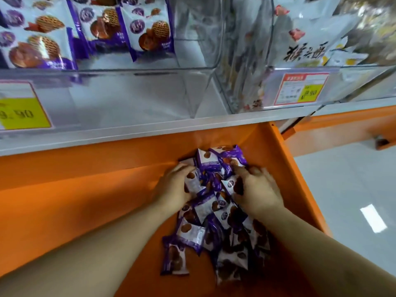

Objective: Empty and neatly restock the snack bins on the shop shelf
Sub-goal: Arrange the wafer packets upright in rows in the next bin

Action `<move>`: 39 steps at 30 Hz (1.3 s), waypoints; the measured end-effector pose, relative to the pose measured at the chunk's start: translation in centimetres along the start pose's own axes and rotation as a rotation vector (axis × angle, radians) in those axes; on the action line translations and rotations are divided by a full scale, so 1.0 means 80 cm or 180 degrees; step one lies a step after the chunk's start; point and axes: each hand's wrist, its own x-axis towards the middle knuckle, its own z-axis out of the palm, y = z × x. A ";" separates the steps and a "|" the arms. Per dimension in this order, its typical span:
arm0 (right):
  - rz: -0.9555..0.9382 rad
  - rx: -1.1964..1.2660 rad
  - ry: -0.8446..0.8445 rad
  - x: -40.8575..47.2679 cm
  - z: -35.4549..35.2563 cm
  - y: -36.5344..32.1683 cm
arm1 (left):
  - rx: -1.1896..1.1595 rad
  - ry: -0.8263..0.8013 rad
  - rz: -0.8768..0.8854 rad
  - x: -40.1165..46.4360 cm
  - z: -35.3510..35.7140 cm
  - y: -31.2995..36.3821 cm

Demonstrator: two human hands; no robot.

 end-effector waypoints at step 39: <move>-0.1654 0.3254 0.0499 -0.349 -0.305 -0.221 | -0.3846 0.0081 0.0140 -0.415 -0.435 0.110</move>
